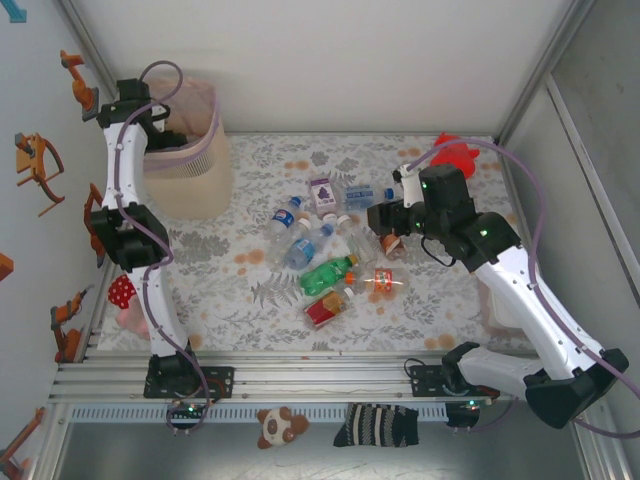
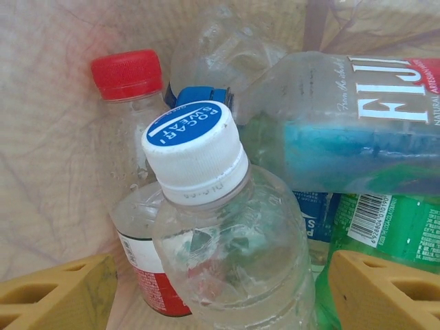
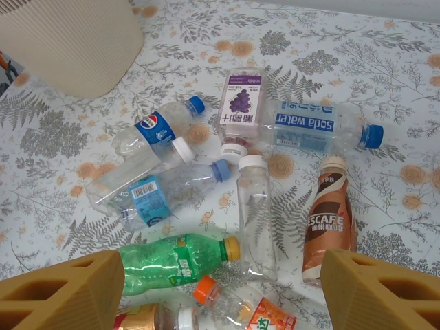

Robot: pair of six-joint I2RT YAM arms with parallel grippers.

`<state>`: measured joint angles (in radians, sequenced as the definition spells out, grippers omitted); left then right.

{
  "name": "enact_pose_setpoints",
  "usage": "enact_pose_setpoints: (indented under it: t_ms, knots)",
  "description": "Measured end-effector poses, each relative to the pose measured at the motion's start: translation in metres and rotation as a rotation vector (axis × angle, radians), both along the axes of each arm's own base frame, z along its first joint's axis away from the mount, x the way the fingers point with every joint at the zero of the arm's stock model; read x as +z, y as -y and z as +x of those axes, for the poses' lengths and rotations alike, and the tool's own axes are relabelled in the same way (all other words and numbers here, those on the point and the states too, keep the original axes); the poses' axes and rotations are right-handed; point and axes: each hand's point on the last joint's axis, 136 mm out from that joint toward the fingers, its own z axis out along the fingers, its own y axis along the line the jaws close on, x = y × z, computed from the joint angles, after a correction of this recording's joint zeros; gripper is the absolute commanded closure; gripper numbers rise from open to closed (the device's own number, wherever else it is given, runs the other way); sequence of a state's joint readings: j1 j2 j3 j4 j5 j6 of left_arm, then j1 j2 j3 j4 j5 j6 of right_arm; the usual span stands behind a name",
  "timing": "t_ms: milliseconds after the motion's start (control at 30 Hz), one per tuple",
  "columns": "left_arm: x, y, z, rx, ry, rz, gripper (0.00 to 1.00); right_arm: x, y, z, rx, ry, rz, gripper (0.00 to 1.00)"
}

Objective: Put the plastic bottles in the bin

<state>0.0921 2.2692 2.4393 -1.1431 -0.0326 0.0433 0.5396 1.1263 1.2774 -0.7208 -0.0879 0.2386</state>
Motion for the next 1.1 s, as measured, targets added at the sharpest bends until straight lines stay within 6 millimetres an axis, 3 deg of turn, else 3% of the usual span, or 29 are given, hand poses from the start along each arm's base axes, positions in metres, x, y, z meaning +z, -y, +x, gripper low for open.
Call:
enact_pose_setpoints:
  t_ms: [200,367,667,1100]
  knots:
    - [0.022,0.006,-0.003,-0.005,0.045,-0.011,0.21,0.000,0.001,0.001,-0.005,0.000,-0.003,0.25]
    - [0.059,0.019,-0.011,-0.025,0.122,-0.040,0.21,-0.010,0.004,0.009,-0.023,-0.026,-0.021,0.25]
    - [0.124,0.050,-0.039,-0.081,0.256,-0.125,0.23,-0.065,0.013,0.039,-0.058,-0.186,-0.138,0.26]
    - [0.154,0.088,-0.104,-0.152,0.365,-0.321,0.23,-0.133,0.026,0.111,-0.096,-0.328,-0.308,0.36]
